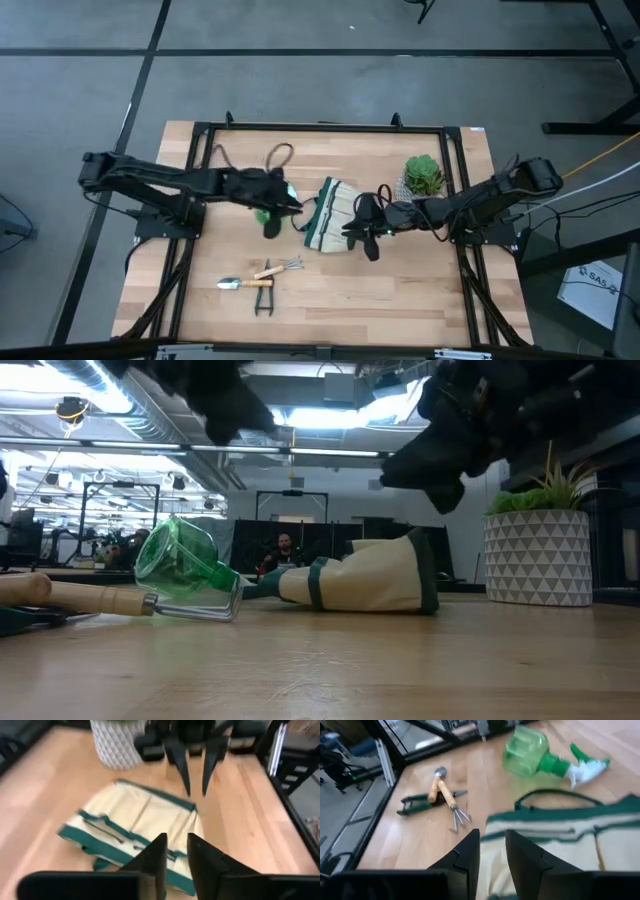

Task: Pick & Place Garden tools in Gardening bag
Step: Prepare the white gardening bag

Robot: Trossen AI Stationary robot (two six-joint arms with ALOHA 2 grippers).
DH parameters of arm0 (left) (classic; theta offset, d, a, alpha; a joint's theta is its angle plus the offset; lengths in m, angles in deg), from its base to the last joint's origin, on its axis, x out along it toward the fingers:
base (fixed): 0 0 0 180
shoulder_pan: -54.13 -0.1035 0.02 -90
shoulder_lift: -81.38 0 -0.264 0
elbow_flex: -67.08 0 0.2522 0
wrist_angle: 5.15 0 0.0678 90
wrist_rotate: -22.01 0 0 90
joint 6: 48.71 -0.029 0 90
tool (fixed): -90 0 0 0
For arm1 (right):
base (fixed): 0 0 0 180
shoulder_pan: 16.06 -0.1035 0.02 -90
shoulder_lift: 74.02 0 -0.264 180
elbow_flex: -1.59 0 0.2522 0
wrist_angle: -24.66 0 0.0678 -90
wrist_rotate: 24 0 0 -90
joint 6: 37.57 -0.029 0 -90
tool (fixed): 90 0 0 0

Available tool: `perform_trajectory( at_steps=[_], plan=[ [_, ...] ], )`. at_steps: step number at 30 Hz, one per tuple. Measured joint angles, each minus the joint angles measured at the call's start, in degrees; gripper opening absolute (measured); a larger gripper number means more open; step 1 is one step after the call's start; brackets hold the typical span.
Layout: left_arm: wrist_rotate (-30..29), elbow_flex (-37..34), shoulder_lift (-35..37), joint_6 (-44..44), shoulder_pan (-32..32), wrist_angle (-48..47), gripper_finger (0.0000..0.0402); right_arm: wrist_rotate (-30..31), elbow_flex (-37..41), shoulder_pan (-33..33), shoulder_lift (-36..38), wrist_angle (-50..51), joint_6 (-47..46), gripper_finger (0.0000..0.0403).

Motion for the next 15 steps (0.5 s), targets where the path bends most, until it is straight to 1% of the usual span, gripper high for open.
perform_trajectory(
  at_steps=[5,8,11,15],
  plan=[
    [1.1,0.0,-7.9,-0.1,0.3,1.8,0.0130,0.0,0.0,-0.5,0.8,7.0,-3.0,0.0096],
    [1.1,0.0,-11.4,2.7,0.1,2.2,0.0150,-0.8,0.0,-1.2,0.8,11.5,-5.5,0.0096],
    [1.0,0.0,-15.1,3.8,-0.3,3.6,0.0158,-1.6,0.0,-1.9,0.8,15.5,-8.1,0.0096],
    [1.0,0.0,-20.3,1.5,-1.2,6.5,0.0158,-2.2,0.0,-2.6,0.8,16.8,-9.6,0.0096]
  ],
)
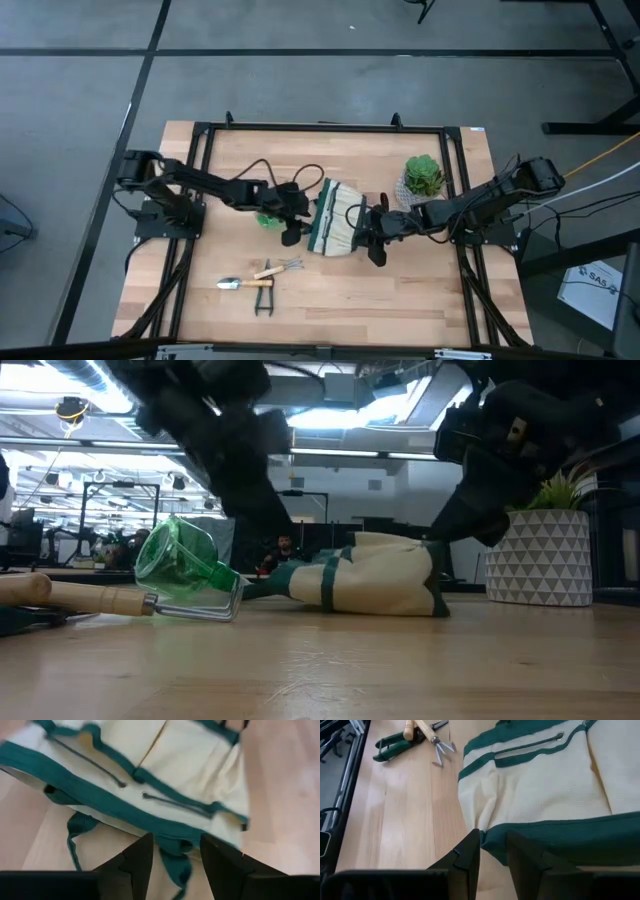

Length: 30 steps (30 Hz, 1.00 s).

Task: Pick & Place Garden tools in Gardening bag
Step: Prepare the white gardening bag

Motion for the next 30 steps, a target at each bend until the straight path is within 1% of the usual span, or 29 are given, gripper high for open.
perform_trajectory(
  at_steps=[4,8,12,14,18,20,25,30],
  plan=[
    [0.1,0.0,-3.4,-0.5,-1.6,3.6,0.0158,0.0,0.0,-0.3,0.0,0.2,-0.1,0.0096],
    [3.6,0.0,-5.5,1.9,-2.9,6.2,0.0164,0.1,-0.1,-0.3,0.0,4.2,-2.1,0.0096],
    [5.8,0.0,-7.4,4.2,-4.0,5.6,0.0170,2.6,-0.1,-0.3,0.0,9.6,-4.2,0.0096],
    [7.2,0.0,-8.4,5.2,-4.4,7.3,0.0173,3.8,-0.1,-0.3,0.0,10.8,-5.1,0.0096],
    [13.4,0.0,-11.0,5.6,-4.5,11.1,0.0174,4.2,-0.1,-0.3,0.0,11.1,-5.1,0.0096],
    [15.6,0.0,-12.5,5.4,-4.2,12.4,0.0174,5.0,-0.1,-0.3,0.0,11.3,-5.1,0.0096],
    [15.7,0.0,-16.3,4.4,-3.7,15.5,0.0168,5.2,-0.1,-0.3,0.0,11.3,-5.1,0.0096],
    [15.9,0.0,-18.3,2.6,-3.4,20.8,0.0160,5.2,-0.1,-0.3,-0.1,11.2,-5.6,0.0096]
  ],
)
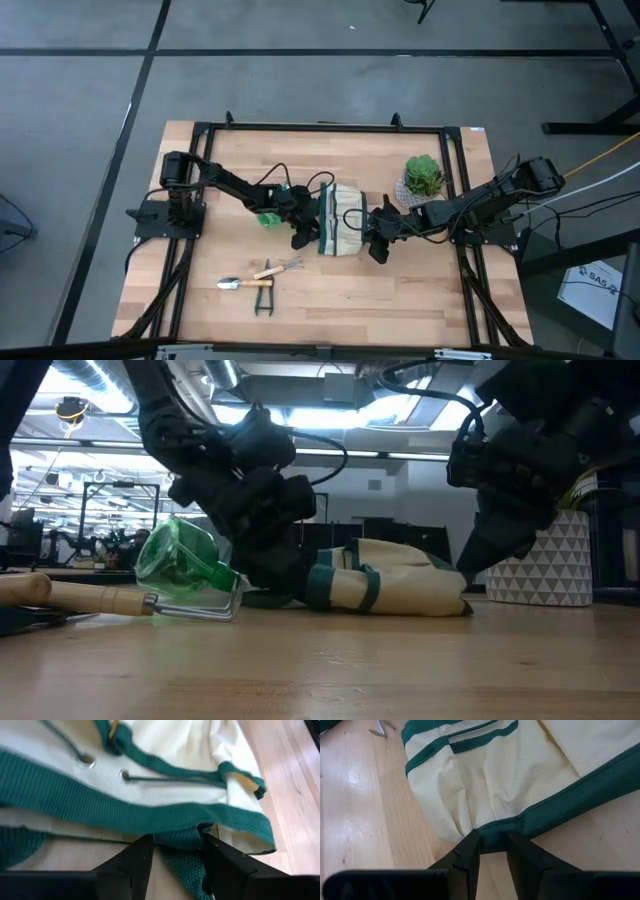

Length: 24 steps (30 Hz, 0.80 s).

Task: Pick & Place Garden tools in Gardening bag
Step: Prepare the white gardening bag

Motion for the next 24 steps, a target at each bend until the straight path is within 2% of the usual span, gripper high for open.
perform_trajectory(
  at_steps=[6,14,20,24],
  plan=[
    [-0.3,0.0,-0.1,-6.0,1.5,11.2,0.0145,0.0,0.1,0.0,0.0,-2.3,-0.1,0.0096],
    [-0.4,0.0,-0.1,-6.9,2.0,25.5,0.0130,0.0,0.1,0.1,0.0,-5.8,-0.1,0.0097],
    [0.7,4.1,-0.1,-6.8,2.2,27.0,0.0124,1.2,0.1,0.6,0.0,-10.4,0.4,0.0097],
    [1.0,8.1,0.0,-6.9,3.2,24.6,0.0122,3.2,0.1,1.6,0.0,-13.5,2.4,0.0097]
  ],
)
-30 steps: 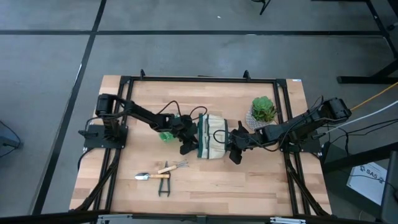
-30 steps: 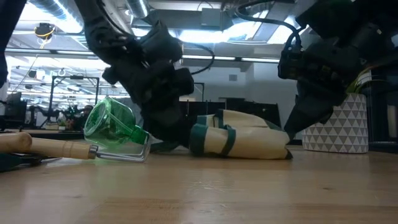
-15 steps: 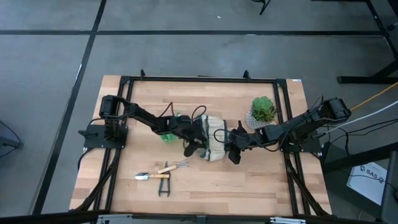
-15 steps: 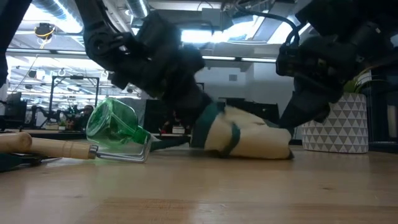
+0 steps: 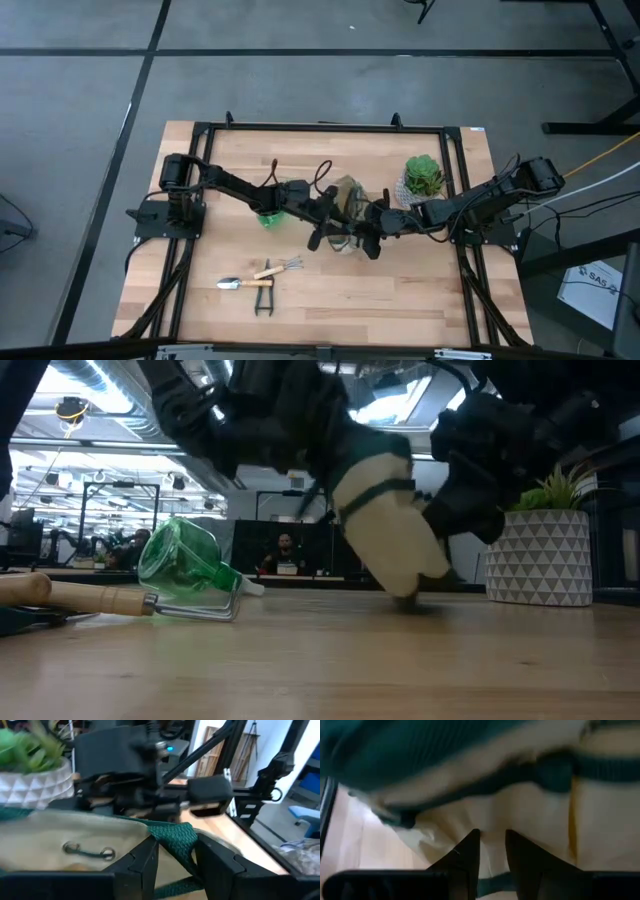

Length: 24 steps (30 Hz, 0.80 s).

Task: Pick & Place Garden tools in Gardening bag
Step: Prepare the white gardening bag

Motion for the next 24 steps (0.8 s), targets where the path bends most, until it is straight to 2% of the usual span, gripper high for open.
perform_trajectory(
  at_steps=[6,14,24],
  plan=[
    [-0.3,5.4,0.1,-2.3,0.6,-14.7,0.0121,0.3,0.0,0.7,0.0,-1.7,0.8,0.0097],
    [-0.8,6.9,0.2,-4.3,1.6,-12.4,0.0120,-0.4,0.0,0.6,0.0,-1.7,0.7,0.0097],
    [-0.6,11.5,0.5,-4.5,0.7,-23.0,0.0120,-0.4,0.0,0.6,0.0,-6.1,2.9,0.0097]
  ],
)
